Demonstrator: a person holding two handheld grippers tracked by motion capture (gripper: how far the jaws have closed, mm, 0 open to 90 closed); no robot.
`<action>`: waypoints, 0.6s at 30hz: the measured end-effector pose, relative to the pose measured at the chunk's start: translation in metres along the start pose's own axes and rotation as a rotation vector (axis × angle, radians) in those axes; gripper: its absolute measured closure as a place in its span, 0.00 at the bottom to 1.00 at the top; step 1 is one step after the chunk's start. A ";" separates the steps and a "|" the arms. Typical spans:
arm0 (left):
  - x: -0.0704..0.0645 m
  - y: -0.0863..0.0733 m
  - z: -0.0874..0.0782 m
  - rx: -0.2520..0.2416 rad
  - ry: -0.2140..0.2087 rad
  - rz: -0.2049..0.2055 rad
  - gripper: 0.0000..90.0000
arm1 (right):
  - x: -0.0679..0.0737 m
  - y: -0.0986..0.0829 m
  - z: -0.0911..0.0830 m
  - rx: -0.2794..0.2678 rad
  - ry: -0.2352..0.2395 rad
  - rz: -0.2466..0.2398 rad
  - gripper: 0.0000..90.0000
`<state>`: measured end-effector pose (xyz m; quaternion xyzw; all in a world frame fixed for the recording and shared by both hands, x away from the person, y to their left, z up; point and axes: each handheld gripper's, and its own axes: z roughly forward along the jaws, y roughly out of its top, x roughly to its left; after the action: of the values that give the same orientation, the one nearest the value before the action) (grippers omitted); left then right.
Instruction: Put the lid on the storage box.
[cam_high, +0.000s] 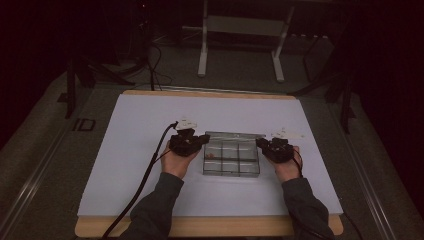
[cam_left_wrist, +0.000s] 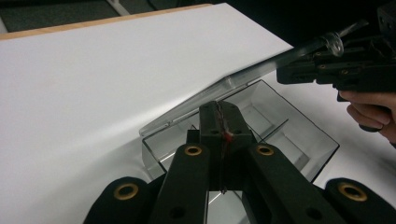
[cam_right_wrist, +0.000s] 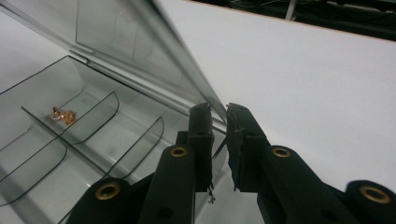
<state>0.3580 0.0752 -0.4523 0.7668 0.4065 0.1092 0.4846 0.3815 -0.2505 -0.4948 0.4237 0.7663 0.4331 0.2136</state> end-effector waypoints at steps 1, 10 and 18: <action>-0.001 0.000 0.000 0.004 -0.001 0.005 1.00 | -0.001 -0.001 0.000 0.002 0.007 0.004 0.89; -0.007 -0.003 0.002 0.019 -0.001 0.032 0.99 | -0.002 -0.010 -0.005 0.030 0.054 0.043 0.88; -0.009 -0.006 0.005 0.027 -0.008 0.037 0.99 | -0.002 -0.022 -0.016 0.049 0.081 0.062 0.95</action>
<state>0.3520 0.0662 -0.4575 0.7810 0.3919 0.1098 0.4737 0.3612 -0.2660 -0.5053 0.4343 0.7714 0.4374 0.1583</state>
